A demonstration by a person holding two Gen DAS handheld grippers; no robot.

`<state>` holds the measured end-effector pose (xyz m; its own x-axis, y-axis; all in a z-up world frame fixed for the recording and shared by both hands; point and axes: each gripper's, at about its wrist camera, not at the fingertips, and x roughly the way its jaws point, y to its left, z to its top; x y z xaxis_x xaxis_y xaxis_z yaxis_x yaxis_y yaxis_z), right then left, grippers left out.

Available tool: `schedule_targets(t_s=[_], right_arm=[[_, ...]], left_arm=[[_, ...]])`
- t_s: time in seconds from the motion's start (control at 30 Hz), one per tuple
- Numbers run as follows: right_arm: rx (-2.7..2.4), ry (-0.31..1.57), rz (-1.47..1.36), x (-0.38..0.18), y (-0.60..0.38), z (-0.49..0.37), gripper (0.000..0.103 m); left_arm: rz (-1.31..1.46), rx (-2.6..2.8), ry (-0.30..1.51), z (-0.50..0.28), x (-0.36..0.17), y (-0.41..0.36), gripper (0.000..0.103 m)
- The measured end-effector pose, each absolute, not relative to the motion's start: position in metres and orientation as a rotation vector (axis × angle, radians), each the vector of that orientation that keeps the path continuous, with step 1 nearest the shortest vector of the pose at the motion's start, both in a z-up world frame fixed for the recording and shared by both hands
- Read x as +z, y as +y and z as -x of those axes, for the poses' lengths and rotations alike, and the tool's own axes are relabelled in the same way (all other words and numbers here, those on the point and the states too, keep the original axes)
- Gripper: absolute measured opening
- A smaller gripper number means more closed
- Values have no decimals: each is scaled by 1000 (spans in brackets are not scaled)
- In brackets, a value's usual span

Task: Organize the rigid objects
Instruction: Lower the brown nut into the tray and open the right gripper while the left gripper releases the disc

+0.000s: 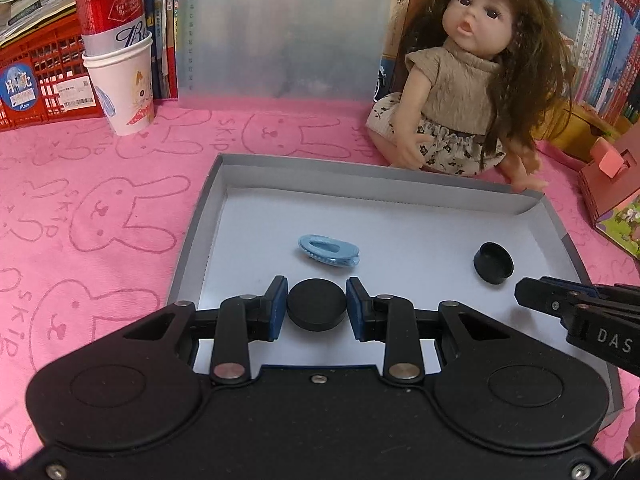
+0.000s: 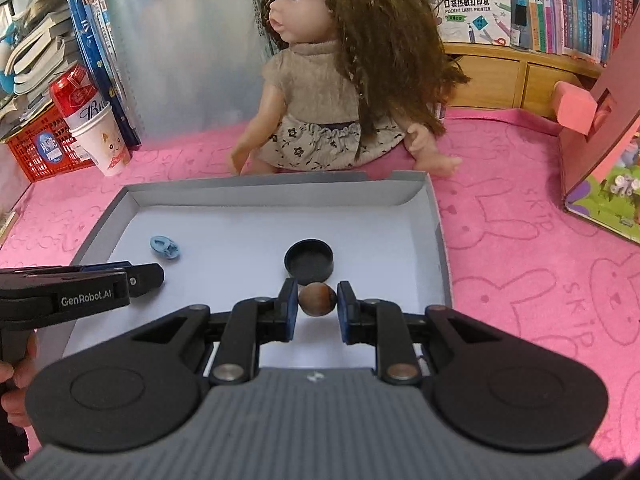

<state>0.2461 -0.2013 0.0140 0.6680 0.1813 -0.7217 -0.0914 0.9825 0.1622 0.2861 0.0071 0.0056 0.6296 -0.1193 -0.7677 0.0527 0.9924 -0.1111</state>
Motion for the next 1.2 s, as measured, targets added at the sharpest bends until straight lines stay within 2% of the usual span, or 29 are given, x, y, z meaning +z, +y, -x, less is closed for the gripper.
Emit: schedule_targets(t_s=[0.77, 0.83, 0.93, 1.07, 1.2], right_arm=[[150, 807, -47, 10, -191, -244, 32], [151, 803, -45, 10, -192, -242, 46], [154, 796, -45, 12, -191, -240, 47], [159, 781, -36, 15, -190, -235, 49], [164, 755, -13, 20, -187, -228, 56]], left_arm=[[26, -90, 858, -276, 7, 5, 31], [27, -87, 855, -275, 8, 5, 33], [29, -91, 846, -272, 11, 6, 40], [26, -97, 833, -267, 16, 5, 43], [25, -105, 818, -260, 21, 4, 46]])
